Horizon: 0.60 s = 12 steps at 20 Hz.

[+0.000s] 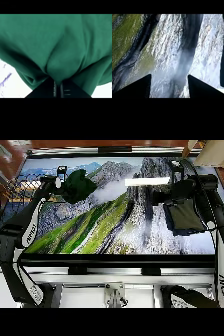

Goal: Fold the shirts.

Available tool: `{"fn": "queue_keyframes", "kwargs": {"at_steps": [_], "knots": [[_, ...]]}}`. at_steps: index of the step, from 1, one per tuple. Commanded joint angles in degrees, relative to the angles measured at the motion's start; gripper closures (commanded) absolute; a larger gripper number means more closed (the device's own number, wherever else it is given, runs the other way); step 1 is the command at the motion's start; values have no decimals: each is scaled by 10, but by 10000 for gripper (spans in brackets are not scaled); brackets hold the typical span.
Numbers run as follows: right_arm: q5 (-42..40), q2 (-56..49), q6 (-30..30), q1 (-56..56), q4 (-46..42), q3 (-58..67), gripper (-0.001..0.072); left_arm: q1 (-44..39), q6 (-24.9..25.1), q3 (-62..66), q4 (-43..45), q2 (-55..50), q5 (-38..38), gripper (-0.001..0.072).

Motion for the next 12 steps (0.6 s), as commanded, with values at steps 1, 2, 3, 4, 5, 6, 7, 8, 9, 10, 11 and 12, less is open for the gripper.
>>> {"fn": "queue_keyframes", "kwargs": {"at_steps": [1, 2, 3, 4, 5, 6, 7, 8, 9, 10, 11, 12], "knots": [[3, 0, 0, 0, 2, 0, 139, -9, 0, 48, -2, 37, -6, 674], [4, 0, 0, 0, -2, 0, 139, -17, 0, 69, -2, 69, -1, 675], [-3, 0, 0, -1, -7, 2, 139, -28, 0, 85, -2, 110, 6, 674], [-24, 1, -1, -1, -14, 10, 140, -41, 0, 87, -2, 159, 14, 674], [-52, 5, -8, -1, -23, 22, 140, -59, 1, 87, -2, 215, 16, 674], [-83, 15, -21, -1, -37, 35, 139, -76, 0, 87, -2, 268, 11, 674], [-108, 30, -31, -1, -53, 48, 139, -95, 0, 87, -2, 318, 1, 674], [-127, 51, -38, -1, -72, 60, 139, -119, -1, 80, -2, 370, -9, 674], [-141, 79, -39, -1, -100, 70, 139, -146, -1, 62, -2, 418, -12, 674], [-148, 112, -39, -1, -127, 77, 139, -173, -3, 40, -2, 454, -17, 674], [-148, 146, -38, -1, -146, 78, 139, -202, -16, 12, -2, 484, -31, 674], [-150, 182, -36, -1, -155, 78, 139, -230, -31, -16, -2, 502, -45, 674]]}}
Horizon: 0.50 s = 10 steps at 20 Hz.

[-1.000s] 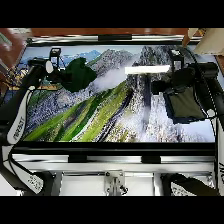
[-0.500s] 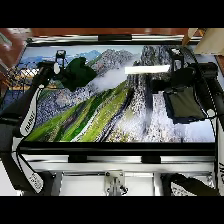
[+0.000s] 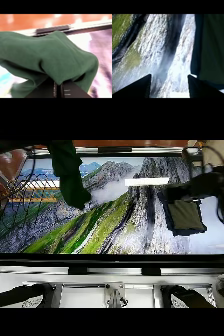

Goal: Fold the shirts.

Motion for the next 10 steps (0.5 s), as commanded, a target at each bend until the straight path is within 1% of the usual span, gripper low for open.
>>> {"fn": "queue_keyframes", "kwargs": {"at_steps": [1, 3, 6, 7, 8, 9, 10], "knots": [[-33, 106, 2, 0, -54, 13, 139, -99, -36, -85, 2, 102, -33, 674], [-48, 158, 19, 0, -49, 13, 139, -163, -65, -161, 2, 97, -16, 674], [-102, 208, 28, 0, -48, 13, 140, -239, -113, -277, 2, 50, 58, 673], [-127, 214, 28, 0, -49, 13, 139, -254, -137, -294, 1, 28, 64, 593], [-152, 216, 28, 0, -49, 13, 139, -262, -150, -295, -1, 6, 59, 221], [-168, 215, 27, 0, -49, 13, 139, -263, -172, -293, -2, -9, 56, -13], [-166, 215, 20, 0, -47, 12, 139, -256, -171, -289, -2, -12, 46, -13]]}}
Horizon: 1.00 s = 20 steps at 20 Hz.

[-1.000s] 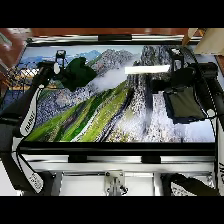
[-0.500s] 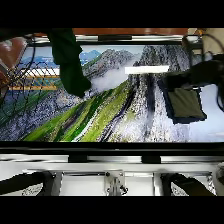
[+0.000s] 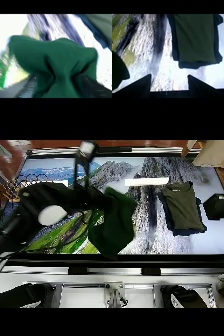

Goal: Fold the shirts.

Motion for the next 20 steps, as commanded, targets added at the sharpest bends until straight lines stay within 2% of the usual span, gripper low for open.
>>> {"fn": "queue_keyframes", "kwargs": {"at_steps": [1, 3, 4, 6, 8, 9, 11, 14, 17, 20], "knots": [[-42, 17, -10, 0, -1, 0, 138, -8, -36, -18, -2, -26, -23, -13], [-30, 13, -19, 0, -1, -5, 132, 39, 32, 5, -2, -12, -129, -5], [-28, 7, -27, 0, -1, -14, 132, 71, 63, 5, -2, 0, -177, 21], [-27, -8, -39, 0, 20, -51, 132, 150, 90, -17, -12, 24, -260, 110], [-12, -30, -51, 0, 76, -113, 132, 236, 128, -87, -125, 56, -274, 104], [3, -42, -52, 0, 105, -147, 132, 271, 141, -133, -188, 68, -273, 11], [38, -71, -54, 0, 155, -213, 132, 317, 152, -243, -265, 90, -247, -13], [66, -121, -71, -20, 240, -270, 132, 329, 152, -382, -317, 97, -160, -13], [70, -170, -85, -60, 311, -278, 132, 317, 152, -446, -387, 89, -51, -13], [77, -198, -85, -94, 330, -278, 132, 287, 152, -451, -410, 54, -4, -13]]}}
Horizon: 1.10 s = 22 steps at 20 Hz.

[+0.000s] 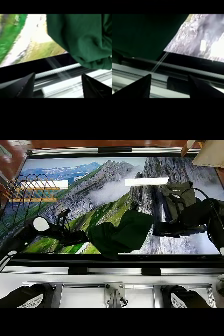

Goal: Fold the shirts.

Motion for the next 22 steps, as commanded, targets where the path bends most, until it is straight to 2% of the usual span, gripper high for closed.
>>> {"fn": "queue_keyframes", "kwargs": {"at_steps": [1, 5, 7, 11, 12, 13, 16, 22], "knots": [[9, -38, -7, -36, 50, -10, 132, -23, 7, -31, -62, -37, 80, -13], [9, -73, -7, -46, 54, -10, 132, -53, 64, -31, -139, -80, 154, -13], [10, -99, -9, -46, 74, -10, 132, -63, 68, -31, -147, -90, 170, -3], [40, -140, -14, -46, 78, -10, 132, -65, 68, -29, -146, -100, 170, 462], [53, -148, -14, -46, 79, -10, 132, -65, 78, -26, -146, -100, 169, 608], [65, -156, -14, -46, 79, -10, 132, -65, 95, -20, -146, -100, 167, 673], [96, -189, -11, -46, 79, -10, 131, -65, 123, -1, -144, -96, 154, 674], [174, -265, -7, -46, 135, -10, 132, -65, 123, 5, -139, -88, 144, 674]]}}
